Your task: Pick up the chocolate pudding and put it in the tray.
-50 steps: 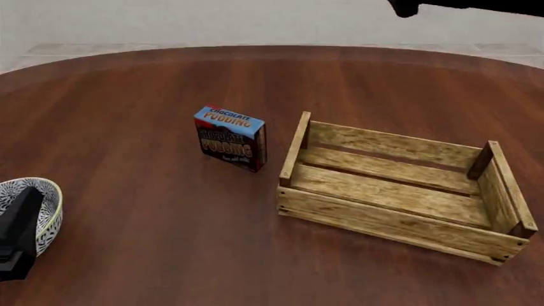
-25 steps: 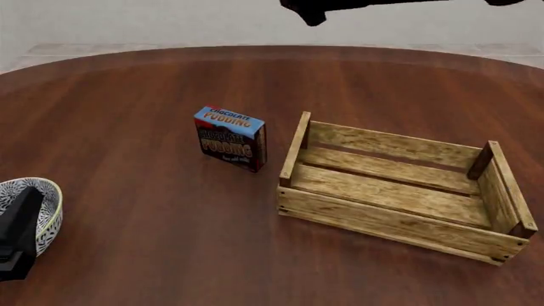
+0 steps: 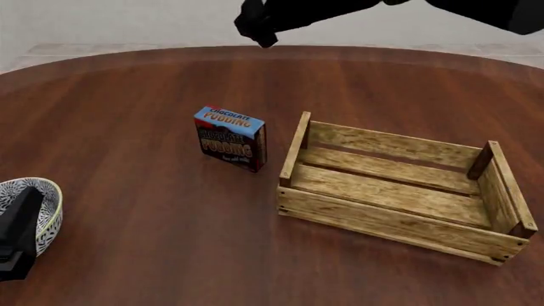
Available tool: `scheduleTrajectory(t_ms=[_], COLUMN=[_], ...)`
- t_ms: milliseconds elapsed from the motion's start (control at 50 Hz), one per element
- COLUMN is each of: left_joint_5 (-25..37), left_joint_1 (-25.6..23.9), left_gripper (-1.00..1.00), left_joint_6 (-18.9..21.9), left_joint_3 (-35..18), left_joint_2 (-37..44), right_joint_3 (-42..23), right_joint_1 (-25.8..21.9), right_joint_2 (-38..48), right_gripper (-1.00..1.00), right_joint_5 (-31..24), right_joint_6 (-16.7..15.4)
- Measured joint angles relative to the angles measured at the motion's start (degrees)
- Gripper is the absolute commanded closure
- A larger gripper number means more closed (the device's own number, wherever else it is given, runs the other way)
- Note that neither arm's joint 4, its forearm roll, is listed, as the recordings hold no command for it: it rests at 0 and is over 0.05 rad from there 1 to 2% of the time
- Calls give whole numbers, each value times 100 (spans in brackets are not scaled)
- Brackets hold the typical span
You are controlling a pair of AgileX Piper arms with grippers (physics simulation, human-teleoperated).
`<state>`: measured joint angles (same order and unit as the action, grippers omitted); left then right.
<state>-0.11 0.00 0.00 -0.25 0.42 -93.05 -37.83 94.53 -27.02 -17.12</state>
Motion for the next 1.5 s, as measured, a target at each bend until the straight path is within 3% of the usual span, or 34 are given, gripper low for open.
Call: scheduleTrajectory(t_ms=[700,1500], left_joint_5=[0,0], left_joint_1=[0,0], left_gripper=[-100,-100], left_joint_6=[0,0], left_joint_3=[0,0], left_joint_2=[0,0], right_joint_3=[-1128,-1128], right_joint_1=[15,-271], right_joint_2=[1495,1887], right_gripper=[-100,-100], right_joint_5=[-600,-769], right_joint_6=[-502,-915])
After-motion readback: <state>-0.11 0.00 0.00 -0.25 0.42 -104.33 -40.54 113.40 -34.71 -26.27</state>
